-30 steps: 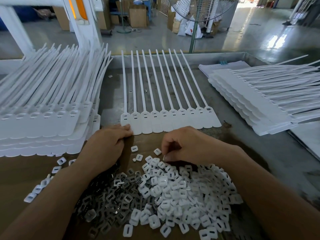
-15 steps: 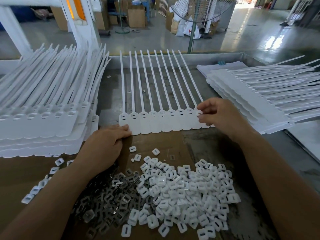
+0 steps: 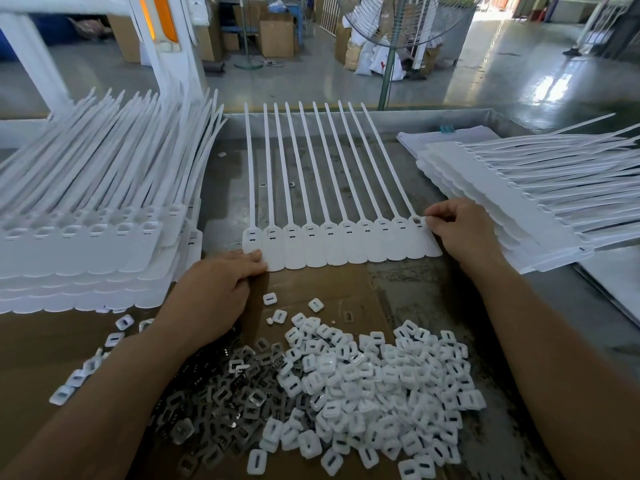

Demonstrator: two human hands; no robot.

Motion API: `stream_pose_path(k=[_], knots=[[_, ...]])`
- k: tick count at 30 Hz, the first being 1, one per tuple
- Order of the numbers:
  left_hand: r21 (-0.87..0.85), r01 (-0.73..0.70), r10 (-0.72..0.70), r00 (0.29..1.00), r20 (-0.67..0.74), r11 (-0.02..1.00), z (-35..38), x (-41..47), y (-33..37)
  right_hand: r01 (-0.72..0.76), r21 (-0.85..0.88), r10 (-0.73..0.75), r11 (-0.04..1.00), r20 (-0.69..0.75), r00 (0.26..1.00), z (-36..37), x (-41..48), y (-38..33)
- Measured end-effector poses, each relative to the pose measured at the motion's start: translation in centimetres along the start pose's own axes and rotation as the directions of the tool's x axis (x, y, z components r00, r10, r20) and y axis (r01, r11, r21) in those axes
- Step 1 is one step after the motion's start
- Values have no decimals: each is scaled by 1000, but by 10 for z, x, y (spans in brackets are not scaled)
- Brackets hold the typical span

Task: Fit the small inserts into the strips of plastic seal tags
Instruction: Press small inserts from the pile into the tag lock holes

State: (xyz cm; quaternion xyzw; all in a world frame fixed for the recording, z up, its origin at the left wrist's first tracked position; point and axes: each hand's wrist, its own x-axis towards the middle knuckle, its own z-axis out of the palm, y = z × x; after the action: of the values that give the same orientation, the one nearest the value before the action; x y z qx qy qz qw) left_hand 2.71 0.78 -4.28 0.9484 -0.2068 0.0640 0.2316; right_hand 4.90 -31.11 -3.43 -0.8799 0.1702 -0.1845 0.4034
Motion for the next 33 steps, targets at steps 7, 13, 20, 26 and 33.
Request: stream_pose_path(k=[7, 13, 20, 26, 33], knots=[[-5, 3, -3, 1000, -5, 1000, -1, -1, 1, -134, 80, 131, 988, 44, 990, 5, 8, -1], [-23, 7, -8, 1000, -8, 1000, -1, -1, 2, -150, -46, 153, 988, 86, 984, 5, 17, -7], [-28, 9, -10, 1000, -15, 1000, -1, 0, 2, -166, -11, 166, 986, 161, 973, 3, 20, -8], [-26, 5, -5, 1000, -18, 1000, -3, -1, 3, -124, -57, 131, 991, 146, 981, 2, 19, -8], [-24, 7, -7, 1000, -7, 1000, -4, -1, 5, -111, -70, 117, 991, 93, 989, 5, 17, -7]])
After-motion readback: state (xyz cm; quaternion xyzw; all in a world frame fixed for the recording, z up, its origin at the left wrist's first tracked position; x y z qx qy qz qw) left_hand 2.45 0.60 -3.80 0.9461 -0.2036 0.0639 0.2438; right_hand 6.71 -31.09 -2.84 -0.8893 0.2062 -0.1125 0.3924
